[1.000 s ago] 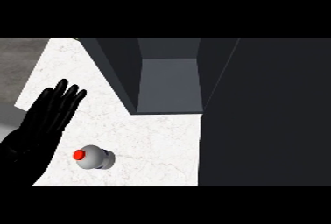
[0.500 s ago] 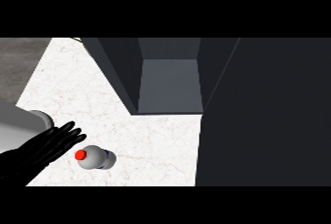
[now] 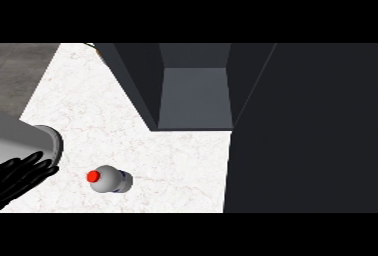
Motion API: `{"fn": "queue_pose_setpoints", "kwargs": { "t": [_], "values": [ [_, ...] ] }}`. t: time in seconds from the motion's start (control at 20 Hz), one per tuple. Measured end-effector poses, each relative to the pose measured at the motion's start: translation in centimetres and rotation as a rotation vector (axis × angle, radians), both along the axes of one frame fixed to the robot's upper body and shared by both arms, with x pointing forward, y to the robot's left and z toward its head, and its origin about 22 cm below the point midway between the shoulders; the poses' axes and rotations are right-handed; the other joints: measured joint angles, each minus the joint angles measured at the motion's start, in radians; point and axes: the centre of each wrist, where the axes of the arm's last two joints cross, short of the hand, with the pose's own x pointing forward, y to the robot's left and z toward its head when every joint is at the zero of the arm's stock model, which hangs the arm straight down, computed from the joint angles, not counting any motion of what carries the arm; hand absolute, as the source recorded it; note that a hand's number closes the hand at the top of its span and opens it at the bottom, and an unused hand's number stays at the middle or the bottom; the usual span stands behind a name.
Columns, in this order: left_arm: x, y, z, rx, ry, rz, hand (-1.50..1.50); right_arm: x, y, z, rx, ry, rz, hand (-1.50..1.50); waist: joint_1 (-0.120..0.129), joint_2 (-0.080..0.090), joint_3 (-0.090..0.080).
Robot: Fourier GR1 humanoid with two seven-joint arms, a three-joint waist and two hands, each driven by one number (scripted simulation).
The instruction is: Pick up the bottled water, place it into the cabinet and close the cabinet
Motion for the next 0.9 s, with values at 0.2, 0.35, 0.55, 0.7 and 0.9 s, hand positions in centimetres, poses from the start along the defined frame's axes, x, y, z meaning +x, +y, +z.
{"fn": "queue_pose_setpoints", "kwargs": {
  "t": [0.2,0.35,0.55,0.7,0.9],
  "values": [
    [0.2,0.4,-0.9,0.014,0.006,0.019,-1.50,-0.7,0.2,-0.4,0.013,0.009,0.009,-1.50,-0.001,0.000,0.000],
    [0.6,0.7,-1.9,0.013,0.007,0.058,-1.50,-1.3,0.1,-0.7,0.014,0.020,0.009,-1.50,-0.005,0.000,0.000],
    [1.4,0.6,-3.5,0.035,0.011,0.107,-1.50,-2.0,0.1,-1.0,0.010,0.028,0.015,-1.50,-0.007,0.001,0.000],
    [2.3,0.6,-5.1,0.057,0.017,0.131,-1.50,-2.4,-0.1,-1.2,-0.003,0.026,0.014,-1.50,-0.009,0.001,-0.001],
    [3.4,0.1,-7.4,0.079,0.039,0.137,-1.50,-3.4,-0.2,-1.7,0.003,0.020,0.014,-1.50,-0.015,0.001,-0.001]
  ]
}}
